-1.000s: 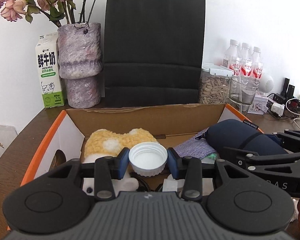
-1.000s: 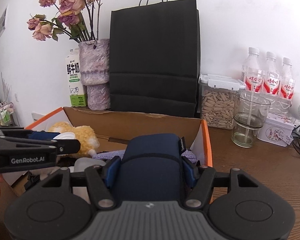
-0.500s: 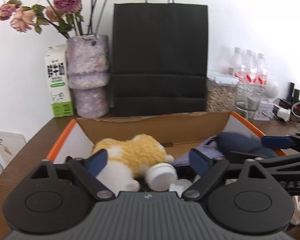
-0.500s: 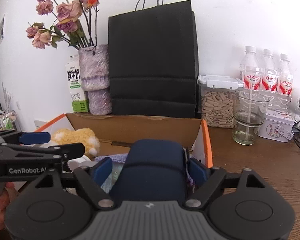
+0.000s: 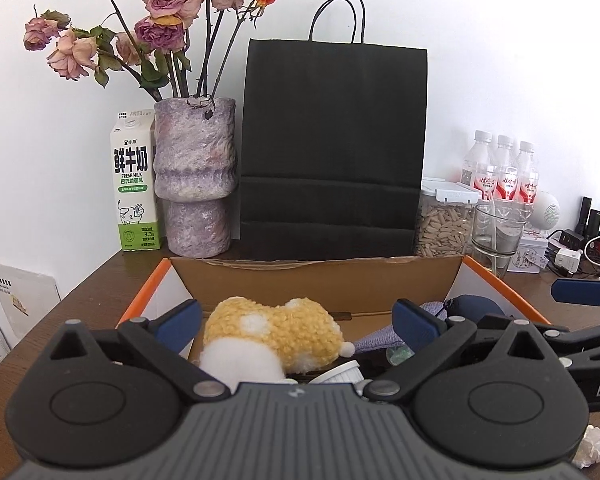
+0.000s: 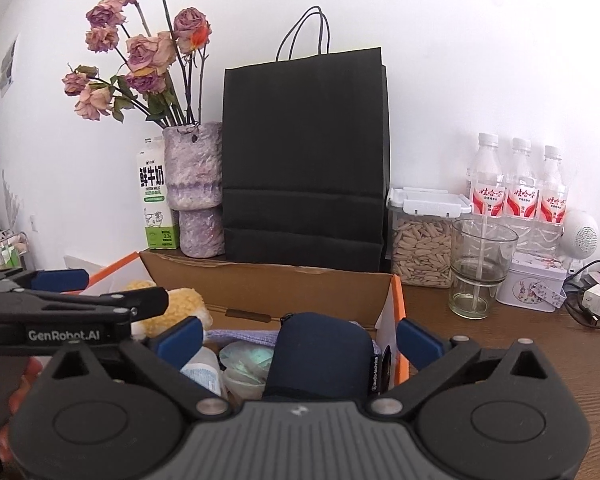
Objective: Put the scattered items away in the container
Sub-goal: 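Withdraw both open tools from the box toward the remaining caps and tissue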
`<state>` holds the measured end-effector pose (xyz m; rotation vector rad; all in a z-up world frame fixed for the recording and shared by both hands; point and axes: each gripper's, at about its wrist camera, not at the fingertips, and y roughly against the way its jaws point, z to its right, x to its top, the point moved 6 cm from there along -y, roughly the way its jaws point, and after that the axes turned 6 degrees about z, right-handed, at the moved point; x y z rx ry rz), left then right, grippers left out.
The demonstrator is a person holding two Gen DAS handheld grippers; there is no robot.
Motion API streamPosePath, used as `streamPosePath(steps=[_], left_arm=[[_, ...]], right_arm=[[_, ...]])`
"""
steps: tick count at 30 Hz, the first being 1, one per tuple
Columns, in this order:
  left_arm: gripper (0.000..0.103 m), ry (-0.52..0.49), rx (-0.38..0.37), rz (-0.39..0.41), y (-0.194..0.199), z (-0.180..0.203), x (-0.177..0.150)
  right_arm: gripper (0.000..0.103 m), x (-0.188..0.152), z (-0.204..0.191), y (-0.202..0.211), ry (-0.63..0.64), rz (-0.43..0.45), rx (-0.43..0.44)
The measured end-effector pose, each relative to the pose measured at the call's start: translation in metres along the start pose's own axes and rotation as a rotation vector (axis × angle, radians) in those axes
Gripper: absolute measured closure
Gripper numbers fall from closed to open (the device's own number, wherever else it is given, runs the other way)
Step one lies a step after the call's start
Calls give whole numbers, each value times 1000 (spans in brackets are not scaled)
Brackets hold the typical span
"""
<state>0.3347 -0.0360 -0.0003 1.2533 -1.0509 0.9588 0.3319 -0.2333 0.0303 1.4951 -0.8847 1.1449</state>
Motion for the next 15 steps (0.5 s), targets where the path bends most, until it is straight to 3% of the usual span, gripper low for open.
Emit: streamPosePath(steps=[15], left_arm=[[0,20,-4,35,42,-2,-7]], right_arm=[[0,2,8,48,26,45,-25]])
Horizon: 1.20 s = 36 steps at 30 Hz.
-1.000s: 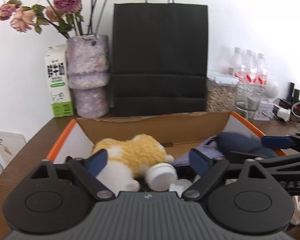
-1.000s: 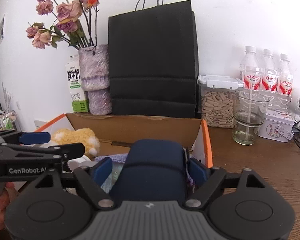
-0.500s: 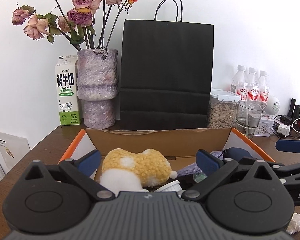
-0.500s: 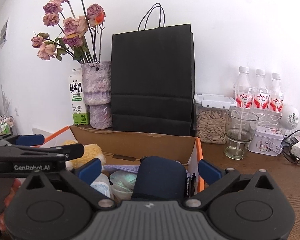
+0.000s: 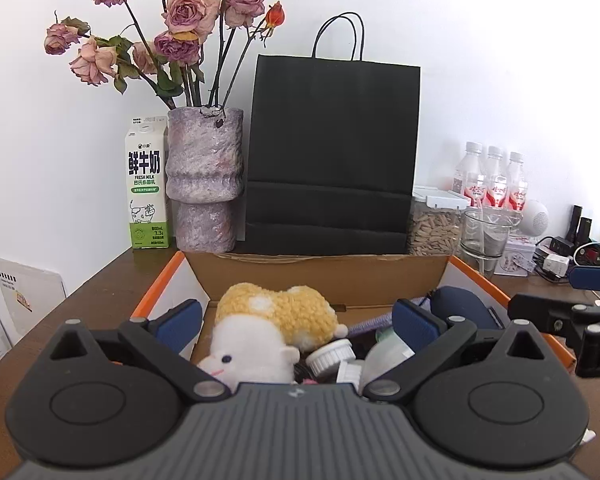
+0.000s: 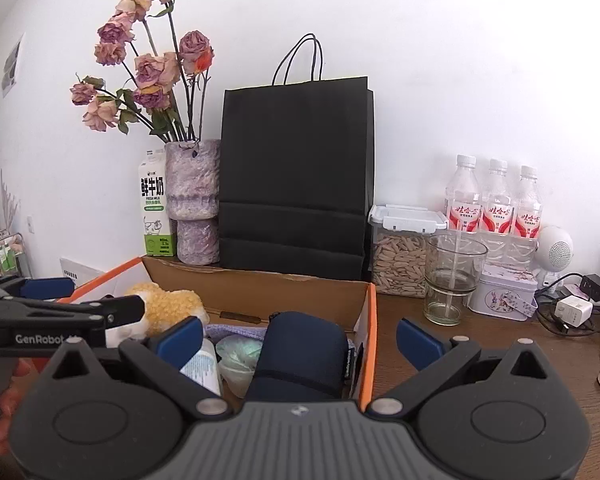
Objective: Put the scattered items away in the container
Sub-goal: 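Withdraw both open tools from the box toward the remaining caps and tissue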
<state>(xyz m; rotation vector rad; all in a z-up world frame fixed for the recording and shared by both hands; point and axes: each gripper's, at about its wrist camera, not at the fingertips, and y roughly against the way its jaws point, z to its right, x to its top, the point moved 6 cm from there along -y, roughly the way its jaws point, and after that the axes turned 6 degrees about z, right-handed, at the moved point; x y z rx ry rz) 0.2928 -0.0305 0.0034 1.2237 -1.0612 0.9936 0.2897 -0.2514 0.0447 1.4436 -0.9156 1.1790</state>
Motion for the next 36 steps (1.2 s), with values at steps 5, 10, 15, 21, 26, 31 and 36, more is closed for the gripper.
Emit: streamPosePath(steps=[5,10,15,21,26,31,36], left_arm=[[0,3,3,8,20,-2,-8],[0,19,12,-29,33,-7,-19],[0,40,25,-36,47,-11,-27],[0,34,27,-62,58,-7,-37],[0,15,20,-97,66,0,-48],[0,-6,30,-143,71,5,-60],[0,-17,44,-171,76,7,-68]], right_arm=[[0,-11,6,20,14,-14,-22],[0,-30,10,39,23,-41,-44],[0,-42,14,55,8,-59,-51],[0,-57,16,67,-2,-97,-58],[0,-71,21,73,-10,-136,-85],[0,-83,27,75,-19,-176,-104],[0,-91,34,78,-23,-201,-122]])
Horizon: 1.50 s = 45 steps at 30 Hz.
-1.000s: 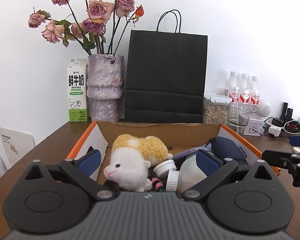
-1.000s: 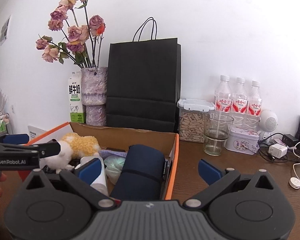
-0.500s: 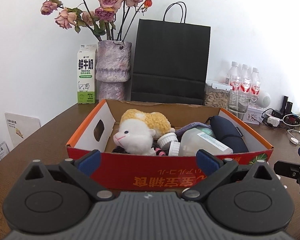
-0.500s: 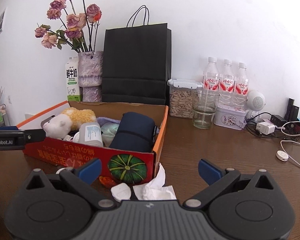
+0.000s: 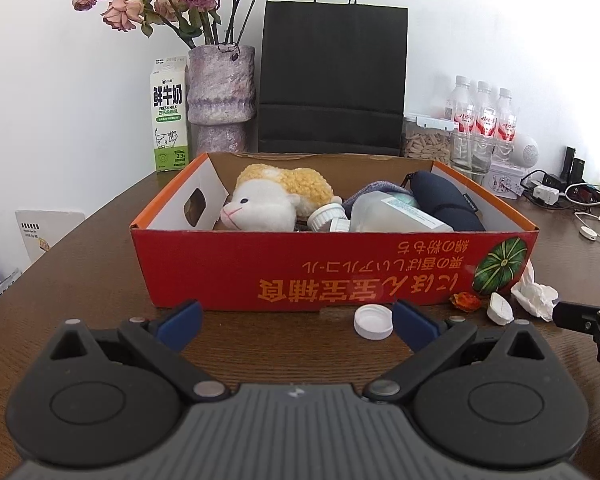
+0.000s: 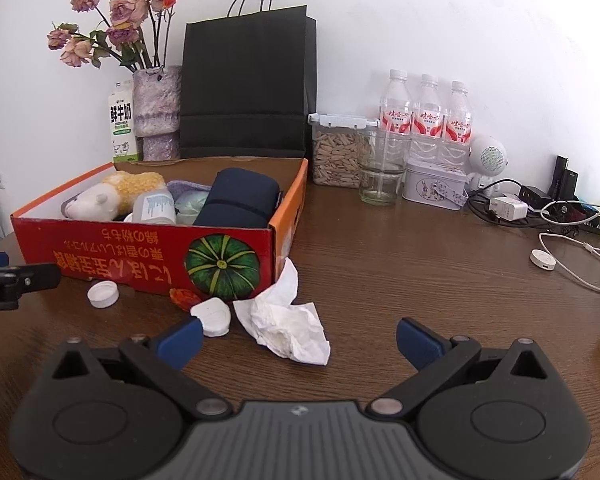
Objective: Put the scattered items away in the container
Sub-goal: 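Withdraw both open tools from the box toward the remaining caps and tissue, then grasp the white tissue with the right tool while the left tool grasps a white cap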
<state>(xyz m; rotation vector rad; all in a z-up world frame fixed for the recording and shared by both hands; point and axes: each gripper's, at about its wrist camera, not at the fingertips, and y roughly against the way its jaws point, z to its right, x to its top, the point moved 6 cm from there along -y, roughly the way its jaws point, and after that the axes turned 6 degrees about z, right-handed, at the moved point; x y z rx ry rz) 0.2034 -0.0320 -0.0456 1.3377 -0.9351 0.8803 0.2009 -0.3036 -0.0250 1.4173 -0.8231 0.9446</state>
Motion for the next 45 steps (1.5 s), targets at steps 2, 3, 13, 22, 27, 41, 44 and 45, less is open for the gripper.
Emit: streamPosePath(steps=[2,3,13,22,27,41,44,45], left_arm=[[0,-1,7,-18,0,0,-4],[0,0,8,-25,-1,0,-5],[0,8,15,-77,-3,-2,-14],[0,2,11,-112,-8,-1,-17],[0,6,13,-141,-12,-2,-20],[0,27,4,-165,-18,0,-20],[0,31,-10,-158,-24,9,-13],[0,30,-15,-151,-26,13,-10]], right_arm=[[0,-4,3,1,-3,-10,-10],[0,-5,4,1,-6,-13,-13],[9,-9,6,-9,-18,-51,14],[28,1,-1,-43,-31,-84,8],[59,-1,-4,-46,-22,-102,41],[85,2,-2,-31,-16,-45,48],[85,2,1,-31,-27,-44,46],[85,2,2,-30,-29,-43,45]])
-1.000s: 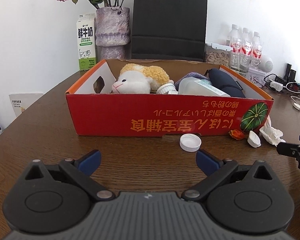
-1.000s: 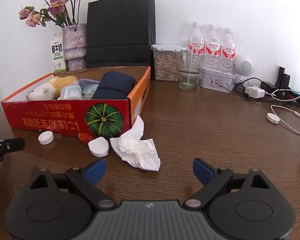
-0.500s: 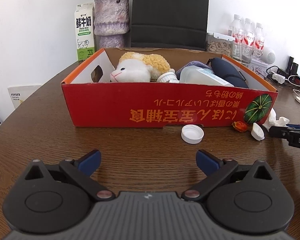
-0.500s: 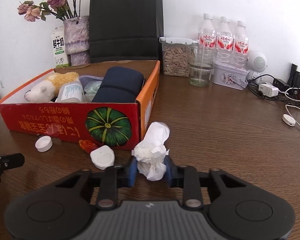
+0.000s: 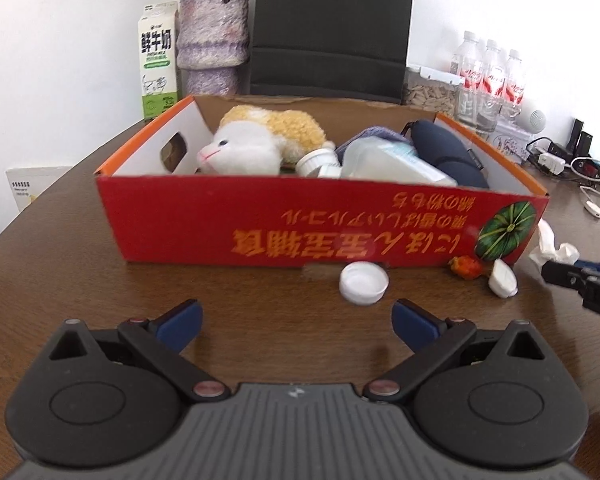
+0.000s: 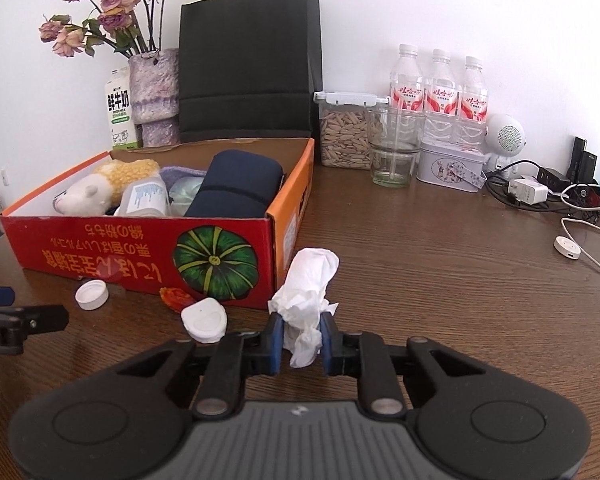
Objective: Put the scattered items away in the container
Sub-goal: 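Grasp the white tissue with the right tool while the left tool grasps a white cap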
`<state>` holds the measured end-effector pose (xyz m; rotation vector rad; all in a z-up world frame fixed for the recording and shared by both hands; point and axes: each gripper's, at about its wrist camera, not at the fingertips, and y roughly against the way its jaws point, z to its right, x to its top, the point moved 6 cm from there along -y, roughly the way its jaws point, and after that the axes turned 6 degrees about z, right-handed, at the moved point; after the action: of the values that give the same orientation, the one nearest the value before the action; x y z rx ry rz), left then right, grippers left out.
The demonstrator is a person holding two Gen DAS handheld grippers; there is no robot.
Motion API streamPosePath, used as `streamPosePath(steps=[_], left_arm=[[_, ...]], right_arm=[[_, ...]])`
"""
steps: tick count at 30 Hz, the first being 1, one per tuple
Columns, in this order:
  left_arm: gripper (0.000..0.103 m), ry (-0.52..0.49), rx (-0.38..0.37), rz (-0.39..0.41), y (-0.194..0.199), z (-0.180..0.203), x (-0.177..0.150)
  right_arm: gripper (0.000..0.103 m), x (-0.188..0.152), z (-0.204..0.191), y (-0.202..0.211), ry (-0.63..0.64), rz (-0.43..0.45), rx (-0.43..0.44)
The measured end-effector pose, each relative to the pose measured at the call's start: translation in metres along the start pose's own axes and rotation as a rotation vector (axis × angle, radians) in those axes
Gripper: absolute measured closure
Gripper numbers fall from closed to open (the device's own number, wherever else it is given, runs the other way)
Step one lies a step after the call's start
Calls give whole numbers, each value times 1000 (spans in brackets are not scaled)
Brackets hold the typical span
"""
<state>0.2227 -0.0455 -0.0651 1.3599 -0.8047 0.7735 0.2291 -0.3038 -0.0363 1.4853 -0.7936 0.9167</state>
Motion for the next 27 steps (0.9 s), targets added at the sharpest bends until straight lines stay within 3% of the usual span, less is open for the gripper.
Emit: streamPosePath(steps=[5,8,10,21,27], left_arm=[[1,-17,-2,-4,-17,19,9],[15,-16,5,-18,-26,25,9],[38,-17,8,-20,-29,26,8],[73,-35,27,1,-28,25,9],[74,-41,20,7,-27,24,8]], right_arm=[[85,0,3,1,-12,5,-1],[85,0,3,1,-14,4,5],[85,0,2,2,-15,6,11],[85,-1,-3,3,-9,3,26],[85,-1,-4,5,-5,7,34]])
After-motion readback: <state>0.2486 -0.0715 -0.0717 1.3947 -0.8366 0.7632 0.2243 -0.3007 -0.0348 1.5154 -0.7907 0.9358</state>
